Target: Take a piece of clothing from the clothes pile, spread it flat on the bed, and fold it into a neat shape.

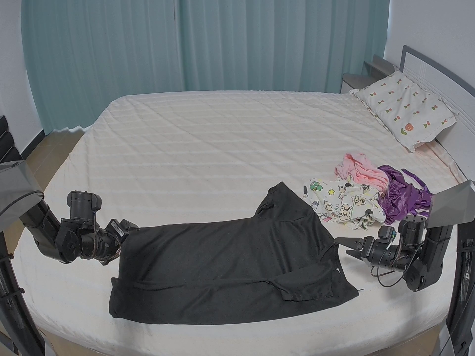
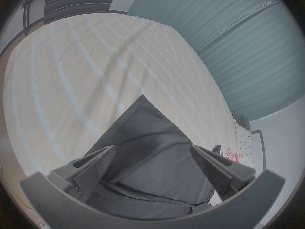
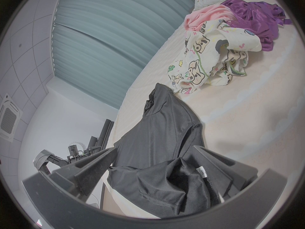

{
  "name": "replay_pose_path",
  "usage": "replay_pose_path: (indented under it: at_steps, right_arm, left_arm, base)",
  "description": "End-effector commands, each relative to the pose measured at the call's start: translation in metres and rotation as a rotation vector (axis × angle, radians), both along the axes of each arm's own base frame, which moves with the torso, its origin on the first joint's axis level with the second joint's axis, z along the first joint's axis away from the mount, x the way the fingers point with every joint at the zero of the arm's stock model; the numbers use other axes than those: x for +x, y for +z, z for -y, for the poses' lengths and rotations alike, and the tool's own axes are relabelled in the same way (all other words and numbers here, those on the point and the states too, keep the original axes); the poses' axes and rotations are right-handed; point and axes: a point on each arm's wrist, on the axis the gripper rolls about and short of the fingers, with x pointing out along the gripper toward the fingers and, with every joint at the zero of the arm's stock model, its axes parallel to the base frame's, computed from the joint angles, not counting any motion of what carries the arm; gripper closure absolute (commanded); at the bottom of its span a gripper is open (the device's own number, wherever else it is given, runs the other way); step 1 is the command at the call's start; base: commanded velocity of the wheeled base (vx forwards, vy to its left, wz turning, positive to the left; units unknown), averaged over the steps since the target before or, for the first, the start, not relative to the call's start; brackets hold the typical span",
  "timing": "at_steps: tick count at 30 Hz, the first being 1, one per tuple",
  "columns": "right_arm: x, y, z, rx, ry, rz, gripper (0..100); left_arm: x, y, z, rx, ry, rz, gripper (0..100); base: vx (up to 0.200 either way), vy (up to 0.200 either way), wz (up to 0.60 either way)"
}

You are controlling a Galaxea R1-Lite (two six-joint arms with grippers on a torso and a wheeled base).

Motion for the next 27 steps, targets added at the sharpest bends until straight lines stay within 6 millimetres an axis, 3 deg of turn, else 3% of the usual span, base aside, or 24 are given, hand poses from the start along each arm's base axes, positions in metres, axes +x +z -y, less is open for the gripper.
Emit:
replay_pose_path:
  at_steps: [1,7,20,27]
  right_arm:
    - [0.000,-0.001,0.000,0.000,0.001,-0.003,0]
    - [0.000,-0.001,0.000,0.000,0.001,-0.005,0]
    - [0.000,-0.001,-0.001,0.000,0.002,-0.005,0]
    - [0.000,-0.001,-0.003,0.000,0.008,-0.002,0]
  left_arm:
    - [0.006,-0.008,-0.004,-0.008,0.010,-0.013,0]
    - [0.006,-0.008,-0.004,-0.009,0.011,-0.013,0]
    - [0.020,-0.030,-0.019,0.025,0.040,0.050,0]
    - [0.028,-0.026,-0.037,0.065,0.055,0.108,0]
  base:
    - [0.000,0.000,0.00]
    - [0.200,0.000,0.00]
    - [0.000,0.000,0.00]
    - [0.000,0.000,0.00]
